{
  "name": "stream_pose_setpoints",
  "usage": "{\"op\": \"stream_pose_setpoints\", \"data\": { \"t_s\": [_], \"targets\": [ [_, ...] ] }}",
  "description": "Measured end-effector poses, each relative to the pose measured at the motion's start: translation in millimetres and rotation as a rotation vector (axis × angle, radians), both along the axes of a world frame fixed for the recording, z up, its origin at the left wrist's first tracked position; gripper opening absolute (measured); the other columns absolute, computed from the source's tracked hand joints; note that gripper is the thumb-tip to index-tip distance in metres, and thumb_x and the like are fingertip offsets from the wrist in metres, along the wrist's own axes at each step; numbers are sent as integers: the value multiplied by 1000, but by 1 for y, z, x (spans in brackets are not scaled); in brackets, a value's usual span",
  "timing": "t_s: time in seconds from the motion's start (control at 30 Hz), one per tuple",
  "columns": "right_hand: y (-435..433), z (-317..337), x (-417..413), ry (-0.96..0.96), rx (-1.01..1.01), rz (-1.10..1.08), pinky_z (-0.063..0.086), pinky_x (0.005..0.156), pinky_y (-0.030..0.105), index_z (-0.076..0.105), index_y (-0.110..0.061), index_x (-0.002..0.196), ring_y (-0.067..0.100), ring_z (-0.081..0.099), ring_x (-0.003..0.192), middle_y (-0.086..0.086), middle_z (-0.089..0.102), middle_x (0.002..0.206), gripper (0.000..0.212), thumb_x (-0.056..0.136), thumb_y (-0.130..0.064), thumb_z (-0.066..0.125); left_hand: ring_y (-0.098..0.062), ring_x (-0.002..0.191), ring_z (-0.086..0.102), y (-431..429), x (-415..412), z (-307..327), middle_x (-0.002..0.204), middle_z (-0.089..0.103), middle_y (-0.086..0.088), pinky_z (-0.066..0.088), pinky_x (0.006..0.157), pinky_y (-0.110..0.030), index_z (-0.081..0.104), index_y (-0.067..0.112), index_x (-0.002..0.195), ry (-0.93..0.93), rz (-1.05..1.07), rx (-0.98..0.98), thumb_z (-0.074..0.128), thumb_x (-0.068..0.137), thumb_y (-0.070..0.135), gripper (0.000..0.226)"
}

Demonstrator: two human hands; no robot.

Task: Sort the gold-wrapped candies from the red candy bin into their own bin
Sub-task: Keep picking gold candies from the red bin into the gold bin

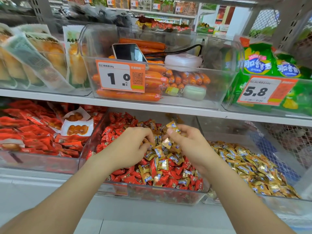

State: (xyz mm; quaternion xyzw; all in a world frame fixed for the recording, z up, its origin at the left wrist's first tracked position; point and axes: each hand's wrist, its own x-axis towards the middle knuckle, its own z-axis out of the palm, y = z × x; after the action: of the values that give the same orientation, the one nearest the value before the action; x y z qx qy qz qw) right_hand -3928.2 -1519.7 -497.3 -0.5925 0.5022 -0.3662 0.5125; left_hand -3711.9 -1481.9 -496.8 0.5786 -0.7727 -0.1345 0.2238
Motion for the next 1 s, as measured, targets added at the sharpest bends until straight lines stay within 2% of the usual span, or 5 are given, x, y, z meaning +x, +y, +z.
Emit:
{"op": "stream_pose_setpoints", "data": {
  "t_s": [0.27, 0.4, 0.73, 0.87, 1.0],
  "targets": [
    [-2, 2, 9, -549, 316, -211, 61, 74, 37, 67, -3, 121, 28, 66, 105, 12, 66, 120, 26, 99, -17, 73, -10, 67, 73, -3, -8, 14, 96, 63, 18, 50, 53, -21, 74, 31, 104, 463, 241, 144, 56, 107, 13, 25],
    [1, 1, 13, -254, 120, -180, 46, 53, 28, 73, -13, 107, 16, 52, 61, 4, 59, 79, 12, 102, -20, 66, -15, 83, 77, -8, -13, 13, 127, 59, -9, 62, 93, -43, 73, 16, 108, 790, 308, 356, 49, 105, -2, 31],
    [-11, -15, 12, 621, -489, -167, 58, 56, 40, 65, -7, 71, 25, 60, 48, 12, 64, 54, 51, 104, -45, 55, -36, 94, 62, -14, -12, 35, 107, 57, -18, 56, 68, -33, 55, -1, 100, 1588, 388, 536, 46, 99, -1, 10],
    [-17, -15, 14, 649, -466, -113, 57, 56, 36, 74, -17, 97, 17, 56, 44, 4, 72, 68, 21, 102, -26, 55, -21, 77, 54, -23, -5, 28, 98, 51, -15, 44, 57, -27, 60, 3, 103, 1410, 366, 474, 69, 96, 5, 12],
    [-17, -13, 18, 610, -458, 31, 57, 59, 35, 65, -29, 131, 10, 63, 50, -1, 70, 72, 39, 98, -16, 47, -9, 55, 51, -26, 3, 20, 83, 62, 2, 42, 51, -22, 72, 17, 104, 604, 295, 181, 53, 98, -7, 31]
  ]
}}
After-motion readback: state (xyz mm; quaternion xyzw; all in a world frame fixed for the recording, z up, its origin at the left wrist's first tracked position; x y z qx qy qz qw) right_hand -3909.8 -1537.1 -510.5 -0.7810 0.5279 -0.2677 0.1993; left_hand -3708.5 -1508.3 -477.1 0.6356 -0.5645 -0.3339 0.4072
